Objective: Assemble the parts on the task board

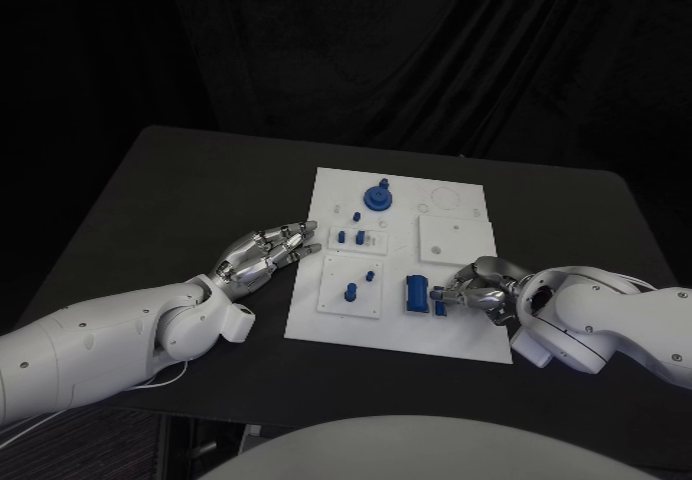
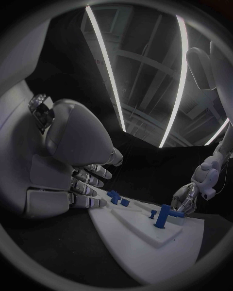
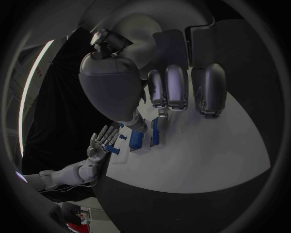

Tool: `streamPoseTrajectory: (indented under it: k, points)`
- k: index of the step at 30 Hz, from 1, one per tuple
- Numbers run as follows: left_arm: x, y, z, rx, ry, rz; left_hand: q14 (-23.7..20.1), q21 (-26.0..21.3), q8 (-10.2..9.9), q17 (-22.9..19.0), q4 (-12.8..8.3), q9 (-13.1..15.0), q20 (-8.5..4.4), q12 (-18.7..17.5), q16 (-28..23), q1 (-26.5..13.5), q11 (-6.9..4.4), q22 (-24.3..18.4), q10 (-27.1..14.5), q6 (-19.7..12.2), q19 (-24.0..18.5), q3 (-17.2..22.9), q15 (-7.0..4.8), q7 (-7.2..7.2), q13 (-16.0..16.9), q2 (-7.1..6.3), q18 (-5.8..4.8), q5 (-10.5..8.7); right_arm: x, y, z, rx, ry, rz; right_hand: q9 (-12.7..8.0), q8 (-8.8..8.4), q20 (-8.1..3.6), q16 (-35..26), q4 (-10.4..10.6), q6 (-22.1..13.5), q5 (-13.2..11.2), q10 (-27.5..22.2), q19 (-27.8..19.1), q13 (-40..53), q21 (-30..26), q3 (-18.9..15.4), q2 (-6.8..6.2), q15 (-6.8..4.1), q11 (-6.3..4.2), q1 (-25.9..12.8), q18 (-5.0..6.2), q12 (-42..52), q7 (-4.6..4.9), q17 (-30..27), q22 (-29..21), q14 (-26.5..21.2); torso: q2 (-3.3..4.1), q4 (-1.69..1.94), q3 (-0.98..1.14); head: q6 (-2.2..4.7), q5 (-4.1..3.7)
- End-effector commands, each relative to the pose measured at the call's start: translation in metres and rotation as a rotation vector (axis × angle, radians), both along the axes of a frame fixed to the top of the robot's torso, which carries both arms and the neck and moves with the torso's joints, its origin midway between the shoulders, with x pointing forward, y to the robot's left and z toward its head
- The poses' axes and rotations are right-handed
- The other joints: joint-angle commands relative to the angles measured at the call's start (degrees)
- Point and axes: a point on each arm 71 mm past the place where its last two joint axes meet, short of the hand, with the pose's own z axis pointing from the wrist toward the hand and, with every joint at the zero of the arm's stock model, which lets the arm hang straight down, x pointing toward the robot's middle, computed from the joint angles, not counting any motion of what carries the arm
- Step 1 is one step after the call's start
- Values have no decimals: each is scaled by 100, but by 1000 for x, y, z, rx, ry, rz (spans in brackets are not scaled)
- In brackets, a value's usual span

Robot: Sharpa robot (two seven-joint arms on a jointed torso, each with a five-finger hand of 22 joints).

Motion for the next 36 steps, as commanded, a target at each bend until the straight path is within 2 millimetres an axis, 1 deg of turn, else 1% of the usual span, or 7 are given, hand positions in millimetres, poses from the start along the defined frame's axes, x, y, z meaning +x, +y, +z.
streamPoseTrajectory:
  k: [1,4,8,19,29,32,36]
  points:
    - [-5,1,-12,49,52,-11,17,-28,31,7,0,6,45,36,32,-42,-5,-6,8,2,3,42,27,28,9,-22,-68,8,-1,4,1,7,-17,30,297,391,-35,-33,34,-125,33,598,135,1510,-18,-127,25,-56,-70,128,36,15,-39,905,1167,477,0,4,0,-1,-2]
    - [-5,1,-12,49,53,-11,14,-28,35,6,0,8,44,35,30,-44,-12,-9,8,17,2,46,26,45,9,-24,-67,7,-1,4,2,10,-23,34,485,634,-59,-32,72,-217,37,598,134,1510,-23,-205,52,-83,-100,184,36,15,-72,907,1166,478,0,5,-2,-1,-3]
    - [-5,1,-12,50,54,-11,14,-28,35,6,0,8,44,35,30,-44,-12,-9,8,17,2,46,26,45,9,-24,-67,7,-1,5,2,15,-32,37,580,757,-72,-30,90,-256,38,598,138,1510,-18,-242,63,-96,-117,220,35,15,-90,911,1168,479,-2,4,-3,-1,0]
    - [-6,2,-12,49,53,-9,17,-27,43,7,1,13,44,37,33,-46,-25,-6,10,49,4,55,22,72,9,-24,-66,8,-3,1,11,59,-132,47,679,873,-94,7,30,-347,43,598,163,1510,34,-251,56,-119,-142,402,22,15,-117,992,1185,499,-1,5,0,-1,18]
    - [-6,3,-11,46,43,1,15,-25,56,7,-2,20,41,41,32,-43,-35,-9,15,98,5,66,15,86,10,-27,-62,20,-7,-8,16,65,-174,96,708,902,-103,26,-60,-415,44,598,176,1510,61,-249,7,-124,-146,607,14,15,-119,1032,1195,508,-2,5,0,-1,21]
    - [-7,3,-9,36,20,17,11,-30,68,6,-26,24,22,53,31,-21,-56,-30,31,136,-7,70,-20,70,12,-89,-48,32,-4,-14,22,97,-259,92,706,920,-95,-47,48,-391,42,598,105,1510,-77,-289,18,-112,-136,573,46,15,-111,875,1150,466,-2,2,2,-1,26]
    - [-8,4,-5,36,-37,40,6,-39,100,5,-25,36,-43,83,31,5,-99,-63,75,246,-31,55,-125,7,15,-219,-6,99,-2,-18,31,144,-390,83,675,956,-67,-293,420,-268,50,598,-130,1510,-506,-394,23,-92,-137,465,142,15,-122,396,1016,302,-5,4,0,-1,14]
